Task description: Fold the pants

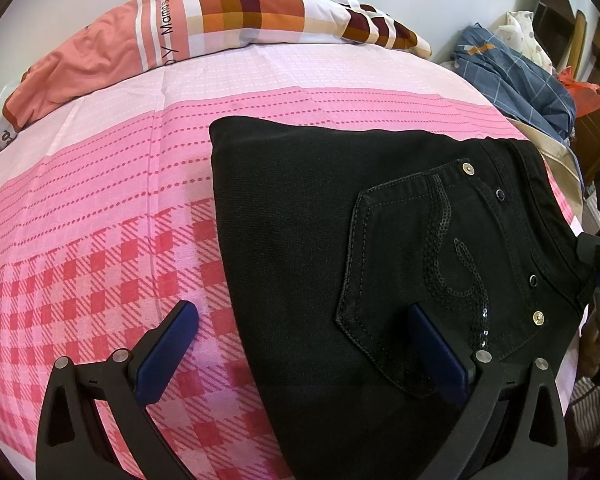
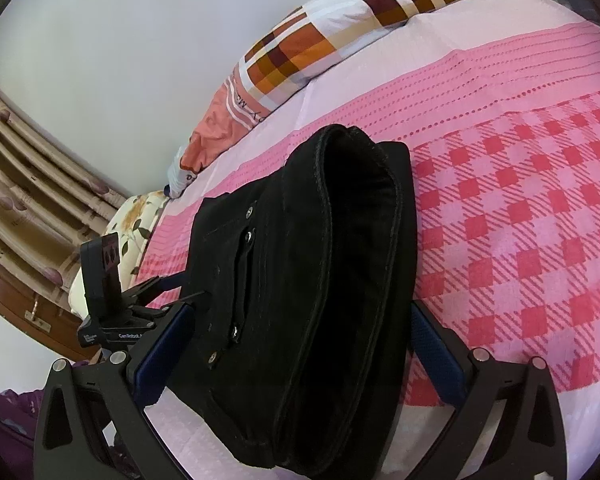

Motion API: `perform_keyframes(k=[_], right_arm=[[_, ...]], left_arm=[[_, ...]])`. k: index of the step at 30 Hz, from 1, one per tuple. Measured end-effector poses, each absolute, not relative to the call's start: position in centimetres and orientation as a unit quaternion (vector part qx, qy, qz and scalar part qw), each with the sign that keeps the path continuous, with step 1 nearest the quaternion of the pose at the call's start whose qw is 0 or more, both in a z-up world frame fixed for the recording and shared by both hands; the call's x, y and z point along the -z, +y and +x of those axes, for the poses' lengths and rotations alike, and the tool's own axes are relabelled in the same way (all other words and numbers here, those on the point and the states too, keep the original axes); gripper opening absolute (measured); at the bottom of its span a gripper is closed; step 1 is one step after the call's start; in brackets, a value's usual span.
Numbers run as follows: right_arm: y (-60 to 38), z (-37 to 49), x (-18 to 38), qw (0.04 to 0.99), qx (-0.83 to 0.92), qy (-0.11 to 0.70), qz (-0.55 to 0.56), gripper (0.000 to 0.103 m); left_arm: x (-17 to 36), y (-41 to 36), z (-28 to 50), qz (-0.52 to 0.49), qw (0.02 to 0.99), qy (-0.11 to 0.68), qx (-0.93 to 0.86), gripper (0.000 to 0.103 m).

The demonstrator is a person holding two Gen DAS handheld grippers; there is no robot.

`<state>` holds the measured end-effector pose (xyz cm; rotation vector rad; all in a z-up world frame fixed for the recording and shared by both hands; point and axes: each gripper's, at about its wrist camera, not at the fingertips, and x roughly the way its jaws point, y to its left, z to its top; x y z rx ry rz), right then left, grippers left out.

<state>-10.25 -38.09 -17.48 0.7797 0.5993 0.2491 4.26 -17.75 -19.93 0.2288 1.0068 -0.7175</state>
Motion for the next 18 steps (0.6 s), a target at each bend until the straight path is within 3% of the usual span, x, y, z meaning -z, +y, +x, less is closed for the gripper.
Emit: perform_keyframes(k=[18], right_arm=[[-39.1, -8.6, 17.5, 0.850, -0.183, 0.333, 0.364, 0.103]], left_arm=[[19.9, -17.8, 4.1, 0.107, 0.809, 0.470, 0.337, 0.103]])
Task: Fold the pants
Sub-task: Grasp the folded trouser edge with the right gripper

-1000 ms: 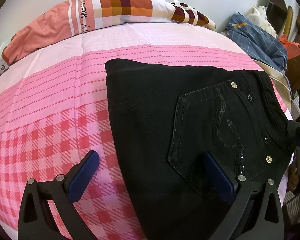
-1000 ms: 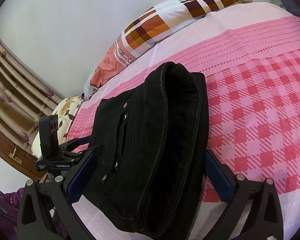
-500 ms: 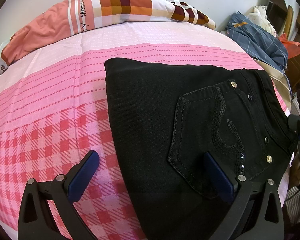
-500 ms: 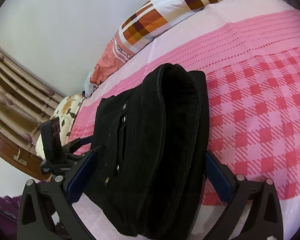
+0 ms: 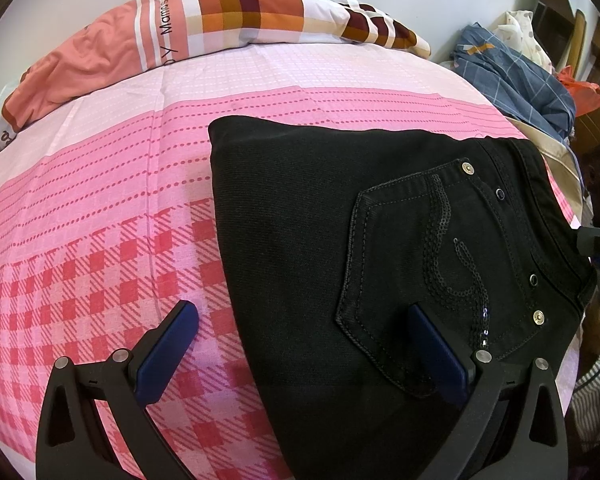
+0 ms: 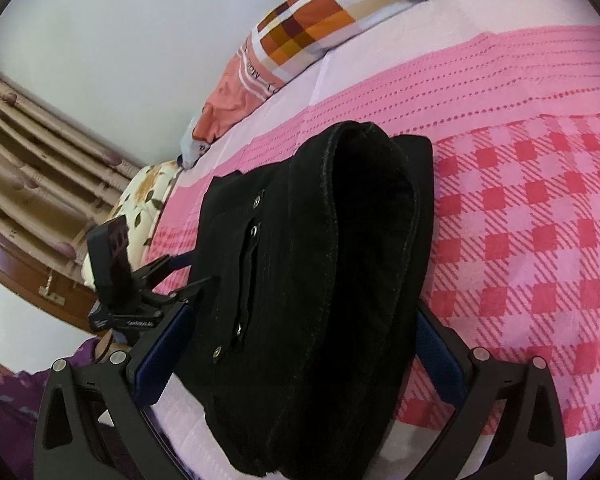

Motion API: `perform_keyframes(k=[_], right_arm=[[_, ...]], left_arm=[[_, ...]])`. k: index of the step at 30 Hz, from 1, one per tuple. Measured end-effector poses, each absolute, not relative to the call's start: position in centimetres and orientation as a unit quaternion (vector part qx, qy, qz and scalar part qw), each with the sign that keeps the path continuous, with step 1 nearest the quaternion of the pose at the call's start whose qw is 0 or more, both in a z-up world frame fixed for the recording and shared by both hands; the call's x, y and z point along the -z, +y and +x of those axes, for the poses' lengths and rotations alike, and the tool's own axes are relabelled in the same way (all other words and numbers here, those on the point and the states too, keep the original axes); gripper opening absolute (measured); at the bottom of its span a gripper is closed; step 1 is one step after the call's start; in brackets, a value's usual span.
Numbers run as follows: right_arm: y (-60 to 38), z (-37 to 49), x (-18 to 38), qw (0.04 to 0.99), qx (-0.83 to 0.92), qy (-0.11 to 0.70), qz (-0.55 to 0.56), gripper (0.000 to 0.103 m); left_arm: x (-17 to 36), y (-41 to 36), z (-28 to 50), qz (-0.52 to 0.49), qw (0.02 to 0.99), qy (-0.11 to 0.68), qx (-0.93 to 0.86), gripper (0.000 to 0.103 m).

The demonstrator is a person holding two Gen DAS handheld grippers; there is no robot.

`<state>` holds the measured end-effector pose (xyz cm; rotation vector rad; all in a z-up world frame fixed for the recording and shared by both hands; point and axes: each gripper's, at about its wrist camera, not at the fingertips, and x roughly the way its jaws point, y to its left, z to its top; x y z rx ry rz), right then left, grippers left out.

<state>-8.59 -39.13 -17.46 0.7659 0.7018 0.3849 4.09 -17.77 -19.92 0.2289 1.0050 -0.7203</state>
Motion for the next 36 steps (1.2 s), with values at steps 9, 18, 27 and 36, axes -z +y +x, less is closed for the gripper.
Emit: perform_keyframes(k=[9, 18, 27, 36], right_arm=[[-38.7, -7.9, 17.0, 0.846, -0.180, 0.360, 0.350, 0.103], [-41.2, -8.6, 19.5, 0.817, -0.182, 0.356, 0.416, 0.039], [-41.6, -7.6, 19.4, 0.802, -0.195, 0.364, 0.431, 0.047], [-40.6, -8.7, 19.3, 0.810, -0.166, 0.339, 0.448, 0.031]], left_arm=[[19.9, -17.6, 4.0, 0.106, 0.810, 0.464, 0.343, 0.103], [19.9, -17.7, 3.9, 0.110, 0.808, 0.466, 0.344, 0.103], [19.8, -18.3, 4.5, 0.112, 0.797, 0.470, 0.362, 0.103], [18.6, -18.8, 3.9, 0.111, 0.802, 0.452, 0.374, 0.058]])
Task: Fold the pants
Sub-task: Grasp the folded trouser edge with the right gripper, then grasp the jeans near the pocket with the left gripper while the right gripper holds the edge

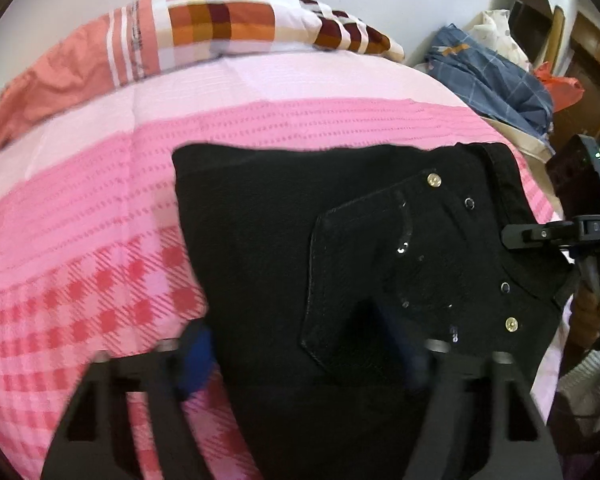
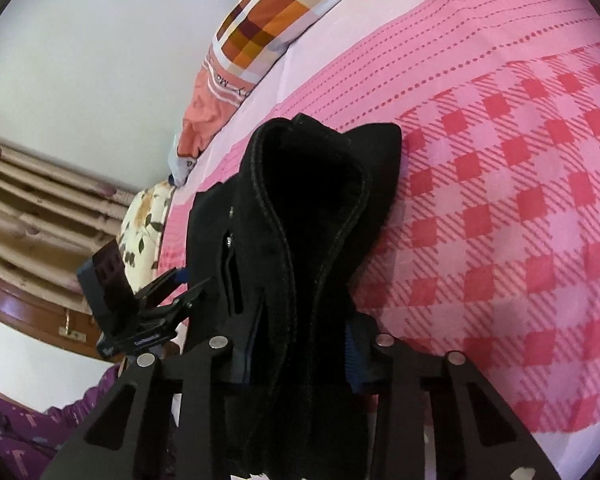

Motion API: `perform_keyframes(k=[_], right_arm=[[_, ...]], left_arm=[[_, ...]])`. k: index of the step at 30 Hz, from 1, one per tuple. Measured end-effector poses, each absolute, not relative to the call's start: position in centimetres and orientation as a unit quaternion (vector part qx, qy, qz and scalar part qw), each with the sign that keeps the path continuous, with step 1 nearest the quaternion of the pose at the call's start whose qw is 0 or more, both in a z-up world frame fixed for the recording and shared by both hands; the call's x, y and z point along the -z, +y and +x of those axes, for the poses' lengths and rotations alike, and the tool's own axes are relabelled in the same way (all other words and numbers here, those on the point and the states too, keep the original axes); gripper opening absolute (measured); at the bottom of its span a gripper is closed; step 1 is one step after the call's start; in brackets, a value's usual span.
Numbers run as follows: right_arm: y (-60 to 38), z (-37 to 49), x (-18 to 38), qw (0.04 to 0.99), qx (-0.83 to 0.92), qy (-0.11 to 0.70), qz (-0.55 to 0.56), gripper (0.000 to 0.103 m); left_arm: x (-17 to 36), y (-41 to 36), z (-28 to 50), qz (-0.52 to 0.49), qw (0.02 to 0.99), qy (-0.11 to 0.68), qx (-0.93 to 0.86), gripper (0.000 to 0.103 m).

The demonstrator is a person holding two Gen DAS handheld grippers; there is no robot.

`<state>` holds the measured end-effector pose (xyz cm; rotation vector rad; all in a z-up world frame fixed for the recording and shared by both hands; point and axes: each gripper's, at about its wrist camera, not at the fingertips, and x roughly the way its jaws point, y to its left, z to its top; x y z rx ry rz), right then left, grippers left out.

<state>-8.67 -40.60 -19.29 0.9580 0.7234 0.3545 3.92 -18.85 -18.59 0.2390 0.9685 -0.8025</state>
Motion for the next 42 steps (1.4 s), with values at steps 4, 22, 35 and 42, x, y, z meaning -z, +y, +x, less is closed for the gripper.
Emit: perform_keyframes(k=[4, 22, 35, 42], right_arm=[[-40.3, -8.9, 19.0, 0.809, -0.168, 0.325, 0.460, 0.030], [-39.2, -7.7, 18.9, 0.814, -0.186, 0.355, 0.419, 0.048], [-38.7, -7.8, 18.9, 0.802, -0.185, 0.321, 0.469, 0.033], [-37.5, -7.9, 18.2, 0.798, -0.197, 0.302, 0.483, 0.032]], left_arm=[[18.2, -18.1, 4.7, 0.079, 0.800, 0.463, 0.373, 0.039], [19.2, -15.8, 8.2, -0.028, 0.732, 0.529, 0.428, 0.069], [17.0, -16.8, 5.1, 0.006, 0.789, 0.475, 0.390, 0.027], [15.1, -15.7, 4.8, 0.009, 0.805, 0.456, 0.379, 0.027]])
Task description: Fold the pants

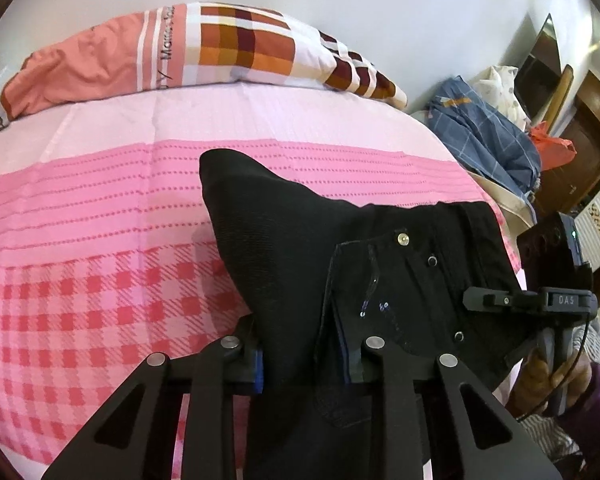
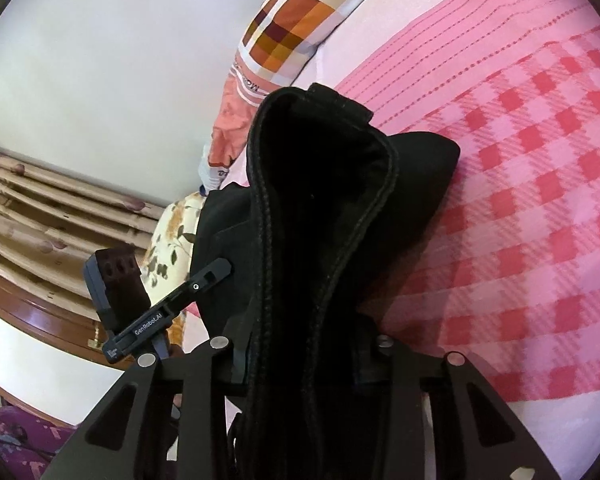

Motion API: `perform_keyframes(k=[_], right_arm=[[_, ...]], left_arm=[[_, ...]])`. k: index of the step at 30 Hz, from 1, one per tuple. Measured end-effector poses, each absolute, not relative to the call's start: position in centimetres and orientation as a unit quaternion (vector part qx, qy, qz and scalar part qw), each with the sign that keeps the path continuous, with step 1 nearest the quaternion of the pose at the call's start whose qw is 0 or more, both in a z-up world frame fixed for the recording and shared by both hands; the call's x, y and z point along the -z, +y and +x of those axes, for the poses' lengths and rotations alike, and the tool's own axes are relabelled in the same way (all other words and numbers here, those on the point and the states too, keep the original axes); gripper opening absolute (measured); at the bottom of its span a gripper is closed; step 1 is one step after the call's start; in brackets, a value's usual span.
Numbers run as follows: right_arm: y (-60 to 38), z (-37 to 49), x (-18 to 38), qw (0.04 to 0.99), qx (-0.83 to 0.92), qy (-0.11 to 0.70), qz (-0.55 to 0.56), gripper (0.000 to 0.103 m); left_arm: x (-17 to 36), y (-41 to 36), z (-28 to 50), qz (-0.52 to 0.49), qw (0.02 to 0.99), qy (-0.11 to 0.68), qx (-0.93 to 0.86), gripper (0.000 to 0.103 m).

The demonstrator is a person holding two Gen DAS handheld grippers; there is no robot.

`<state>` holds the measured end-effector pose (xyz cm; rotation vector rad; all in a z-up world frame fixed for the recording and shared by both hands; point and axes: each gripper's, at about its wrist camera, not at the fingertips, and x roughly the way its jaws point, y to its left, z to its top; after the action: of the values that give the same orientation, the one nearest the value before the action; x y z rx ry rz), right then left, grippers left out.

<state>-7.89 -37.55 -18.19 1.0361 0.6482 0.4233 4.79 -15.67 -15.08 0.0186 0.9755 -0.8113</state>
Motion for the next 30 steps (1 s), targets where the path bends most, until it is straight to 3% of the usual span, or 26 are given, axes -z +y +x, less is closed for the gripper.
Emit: perform_keyframes(k=[30], right_arm=[[-29.7, -3.0, 15.2, 0.787, -0.241, 0.300, 0.482, 0.032]], left_arm=[[12.2, -7.8, 4.7, 0.012, 0.848, 0.421, 0.321, 0.027]])
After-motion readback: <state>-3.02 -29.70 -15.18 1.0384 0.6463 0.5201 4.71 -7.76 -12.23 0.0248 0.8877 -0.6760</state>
